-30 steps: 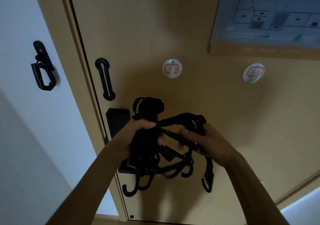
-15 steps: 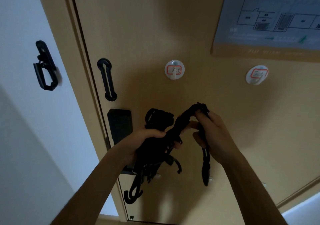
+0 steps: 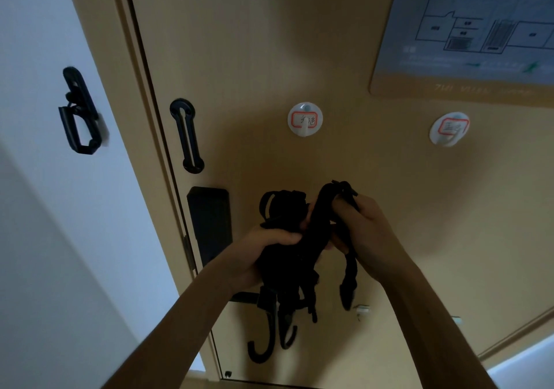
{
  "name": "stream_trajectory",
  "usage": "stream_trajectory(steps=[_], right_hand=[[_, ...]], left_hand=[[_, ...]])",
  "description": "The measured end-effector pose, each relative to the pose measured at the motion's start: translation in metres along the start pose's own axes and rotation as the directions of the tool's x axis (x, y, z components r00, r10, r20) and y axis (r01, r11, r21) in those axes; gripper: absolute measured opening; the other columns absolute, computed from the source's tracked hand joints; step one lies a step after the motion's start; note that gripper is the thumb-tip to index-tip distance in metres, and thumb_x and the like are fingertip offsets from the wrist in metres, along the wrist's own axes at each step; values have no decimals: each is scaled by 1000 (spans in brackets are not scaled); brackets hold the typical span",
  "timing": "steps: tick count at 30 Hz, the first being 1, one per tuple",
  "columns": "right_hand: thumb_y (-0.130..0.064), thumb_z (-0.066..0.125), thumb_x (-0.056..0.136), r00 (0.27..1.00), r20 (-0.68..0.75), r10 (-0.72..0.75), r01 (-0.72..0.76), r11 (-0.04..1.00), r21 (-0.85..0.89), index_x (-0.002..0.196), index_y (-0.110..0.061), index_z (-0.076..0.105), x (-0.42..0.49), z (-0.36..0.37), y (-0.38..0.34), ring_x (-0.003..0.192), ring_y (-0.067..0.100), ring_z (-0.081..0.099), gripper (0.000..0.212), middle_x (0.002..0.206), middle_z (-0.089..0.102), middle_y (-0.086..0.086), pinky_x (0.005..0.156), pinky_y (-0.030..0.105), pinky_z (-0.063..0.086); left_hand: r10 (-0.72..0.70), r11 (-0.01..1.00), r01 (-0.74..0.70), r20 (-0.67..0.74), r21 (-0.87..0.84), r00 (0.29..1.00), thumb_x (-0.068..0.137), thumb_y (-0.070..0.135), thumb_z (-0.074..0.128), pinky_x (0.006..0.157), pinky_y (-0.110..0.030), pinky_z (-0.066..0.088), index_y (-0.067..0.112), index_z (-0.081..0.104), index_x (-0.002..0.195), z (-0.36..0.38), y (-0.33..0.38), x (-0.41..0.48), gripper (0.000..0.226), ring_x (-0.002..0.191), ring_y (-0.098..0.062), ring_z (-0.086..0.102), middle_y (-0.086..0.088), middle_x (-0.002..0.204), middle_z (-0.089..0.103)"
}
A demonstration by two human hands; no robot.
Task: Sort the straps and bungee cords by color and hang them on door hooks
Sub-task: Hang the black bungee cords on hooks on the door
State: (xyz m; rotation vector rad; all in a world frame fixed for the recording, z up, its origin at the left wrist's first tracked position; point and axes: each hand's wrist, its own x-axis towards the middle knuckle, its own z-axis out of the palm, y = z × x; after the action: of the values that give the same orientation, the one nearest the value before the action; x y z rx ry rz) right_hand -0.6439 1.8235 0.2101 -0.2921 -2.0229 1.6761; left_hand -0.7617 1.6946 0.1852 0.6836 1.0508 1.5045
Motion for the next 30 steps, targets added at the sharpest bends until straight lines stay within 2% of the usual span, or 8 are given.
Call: stream_trajectory(steps=[2,7,10,13,19,22,26,30], right_hand=[[-37,41,96,1000,24,-6,4,995,104,87,7,59,-1,-1,-1,45,23,39,48,74,69,12,45,28,31],[-36,43,94,1000,-16,-22,24,979,204,86,-9,68,-7,-9,-5,63,32,49,37,83,69,14,40,24,30],[-34,44,89,998,-61,-9,22,978,208,81,-17,72,-7,-15,-5,66,36,44,34,89,69,8,38,21,31],[-36,47,93,1000,16,-1,-2,977,214,81,-5,66,-7,-13,-3,63,48,40,39,84,69,13,43,27,33],[-30,41,92,977,212,28,-47,995,85,73,7,57,-6,-9,-4,47,22,48,45,83,68,23,47,26,36],[-36,48,90,958,280,59,-58,998,-12,72,-4,62,-9,-10,-2,51,24,49,40,79,69,17,48,29,38],[-30,50,91,977,206,-51,46,999,26,91,-19,74,-17,-18,-1,74,31,60,26,107,67,17,56,34,49],[-41,54,88,988,17,-152,149,980,129,101,-16,72,-26,-38,3,113,29,62,35,119,67,11,89,34,53]], left_hand=[[5,1000,-5,-7,-19,1000,74,11,59,63,-24,56,12,67,91,1,0,0,19,74,-15,70,-3,83,73],[-8,999,4,-95,-44,995,79,17,57,75,-26,55,6,69,101,-3,0,7,27,87,-16,68,-5,98,69],[16,1000,-14,-185,14,983,90,13,52,59,-24,53,9,73,79,-7,2,8,24,68,-14,68,-4,78,70],[11,1000,-10,-133,11,991,88,10,53,54,-22,52,6,69,83,0,4,8,17,61,-12,67,-1,72,70],[-29,991,37,63,-130,998,84,29,55,68,-28,41,8,62,84,4,-3,10,23,58,-12,54,0,66,59],[57,979,-66,-51,-191,997,83,25,52,61,-25,48,8,70,85,9,-3,12,25,64,-17,61,-6,76,67],[159,958,-218,-287,-186,945,89,19,52,86,-37,46,9,66,80,-3,1,16,20,82,-22,61,-6,81,65],[135,935,-282,-517,-217,846,88,13,57,76,-35,51,8,68,79,-29,4,18,14,80,-20,65,-4,78,67]])
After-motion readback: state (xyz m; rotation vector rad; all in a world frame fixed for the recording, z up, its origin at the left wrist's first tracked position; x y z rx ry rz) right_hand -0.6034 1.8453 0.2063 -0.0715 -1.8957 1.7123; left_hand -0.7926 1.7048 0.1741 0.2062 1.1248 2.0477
